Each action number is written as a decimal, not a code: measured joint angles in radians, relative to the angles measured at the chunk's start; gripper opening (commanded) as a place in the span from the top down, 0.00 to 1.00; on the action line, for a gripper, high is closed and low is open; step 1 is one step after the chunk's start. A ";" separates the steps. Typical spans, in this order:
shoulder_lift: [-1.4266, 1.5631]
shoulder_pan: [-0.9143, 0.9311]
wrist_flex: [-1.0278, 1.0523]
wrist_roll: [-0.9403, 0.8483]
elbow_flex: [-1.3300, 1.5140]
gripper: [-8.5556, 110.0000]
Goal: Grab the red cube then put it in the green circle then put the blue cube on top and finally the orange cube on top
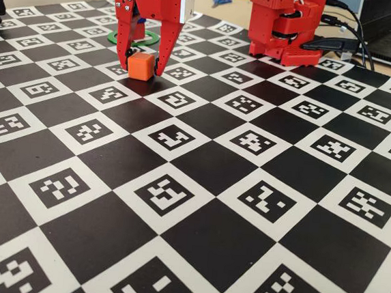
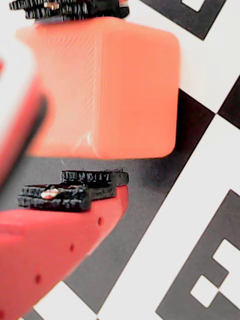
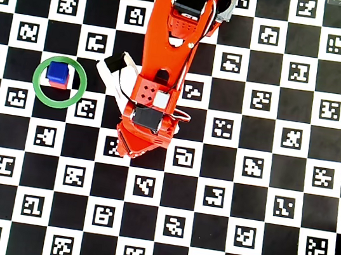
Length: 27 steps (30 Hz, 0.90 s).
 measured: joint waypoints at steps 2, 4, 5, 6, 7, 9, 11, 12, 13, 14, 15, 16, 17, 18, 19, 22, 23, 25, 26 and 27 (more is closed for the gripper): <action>0.000 0.000 0.000 0.000 0.000 0.77; 0.000 0.000 -0.002 0.000 0.005 0.78; 0.000 0.000 -0.002 0.000 0.005 0.79; 0.000 0.000 -0.002 0.000 0.008 0.80; 0.000 0.000 -0.002 -0.005 0.008 0.81; 0.000 0.000 -0.005 -0.015 0.008 0.81; 0.000 0.000 -0.008 -0.017 0.008 0.83; 0.000 0.000 -0.012 -0.021 0.008 0.83; 0.000 0.000 -0.015 -0.028 0.008 0.83; 0.000 0.000 -0.017 -0.035 0.008 0.84; 0.002 0.000 -0.017 -0.035 0.008 0.84; 0.002 0.000 -0.017 -0.035 0.008 0.84; 0.002 0.000 -0.017 -0.037 0.009 0.85; 0.003 0.000 -0.020 -0.043 0.014 0.85; 0.003 0.000 -0.021 -0.049 0.015 0.85; 0.008 0.005 -0.020 -0.069 0.017 0.86; 0.009 0.009 -0.014 -0.077 0.017 0.86; 0.011 0.018 0.002 -0.077 0.017 0.86; 0.011 0.021 0.011 -0.078 0.017 0.86; 0.014 0.026 0.021 -0.084 0.017 0.86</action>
